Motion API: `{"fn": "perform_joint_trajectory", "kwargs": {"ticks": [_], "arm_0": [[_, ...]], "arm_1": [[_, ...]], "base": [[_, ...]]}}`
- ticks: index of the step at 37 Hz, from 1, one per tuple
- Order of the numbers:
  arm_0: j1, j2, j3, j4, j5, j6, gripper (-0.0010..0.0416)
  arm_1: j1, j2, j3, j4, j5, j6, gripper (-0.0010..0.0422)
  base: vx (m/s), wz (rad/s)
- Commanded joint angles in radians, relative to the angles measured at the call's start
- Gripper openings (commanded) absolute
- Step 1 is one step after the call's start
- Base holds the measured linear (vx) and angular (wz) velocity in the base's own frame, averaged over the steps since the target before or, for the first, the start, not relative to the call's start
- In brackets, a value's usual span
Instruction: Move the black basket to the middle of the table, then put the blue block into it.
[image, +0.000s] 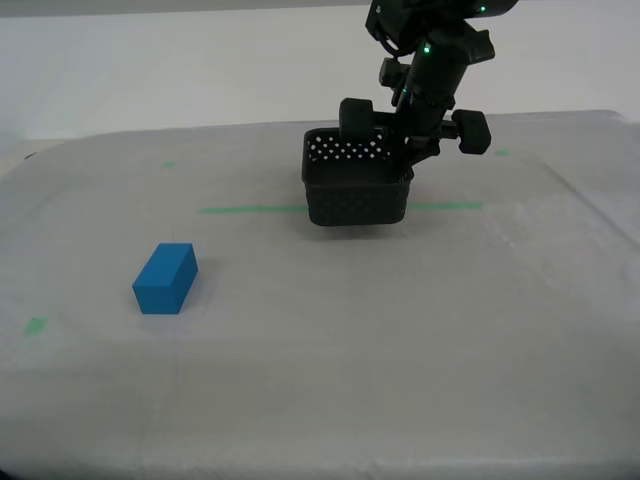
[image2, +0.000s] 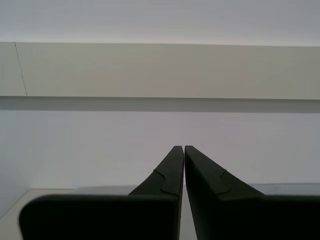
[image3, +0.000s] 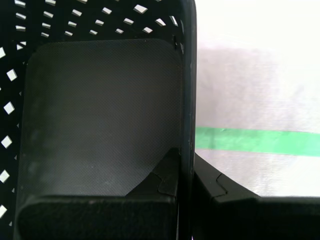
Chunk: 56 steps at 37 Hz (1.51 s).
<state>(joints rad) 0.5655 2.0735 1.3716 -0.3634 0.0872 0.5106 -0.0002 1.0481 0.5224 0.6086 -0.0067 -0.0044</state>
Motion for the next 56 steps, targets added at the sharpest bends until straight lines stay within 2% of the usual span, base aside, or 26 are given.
{"fn": "perform_joint_trajectory", "kwargs": {"ticks": [1, 6, 11, 29, 37, 43, 56], "arm_0": [[-0.002, -0.001, -0.003, 0.012, 0.025, -0.014, 0.0000], [-0.002, -0.001, -0.006, 0.019, 0.027, -0.019, 0.0000], [-0.002, -0.001, -0.011, 0.019, 0.053, 0.010, 0.0000], [-0.003, 0.011, -0.010, 0.055, 0.068, -0.013, 0.0000], [-0.004, 0.082, 0.038, 0.050, 0.044, -0.022, 0.0000], [-0.004, 0.097, 0.058, 0.048, 0.044, -0.021, 0.0000], [-0.005, 0.113, 0.057, 0.048, 0.035, 0.006, 0.0000]], "arm_1": [[0.000, 0.000, 0.001, 0.006, 0.000, 0.002, 0.0000], [0.000, 0.000, 0.001, 0.006, 0.000, 0.002, 0.0000], [0.000, 0.000, 0.001, 0.006, 0.000, 0.002, 0.0000], [0.000, 0.000, 0.001, 0.006, 0.000, 0.002, 0.0000], [0.000, 0.000, 0.001, 0.006, 0.000, 0.002, 0.0000], [0.000, 0.000, 0.001, 0.006, 0.000, 0.002, 0.0000], [0.000, 0.000, 0.001, 0.006, 0.000, 0.002, 0.0000]], "base": [[0.000, 0.000], [0.000, 0.000], [0.000, 0.000], [0.000, 0.000], [0.000, 0.000], [0.000, 0.000], [0.000, 0.000]]}}
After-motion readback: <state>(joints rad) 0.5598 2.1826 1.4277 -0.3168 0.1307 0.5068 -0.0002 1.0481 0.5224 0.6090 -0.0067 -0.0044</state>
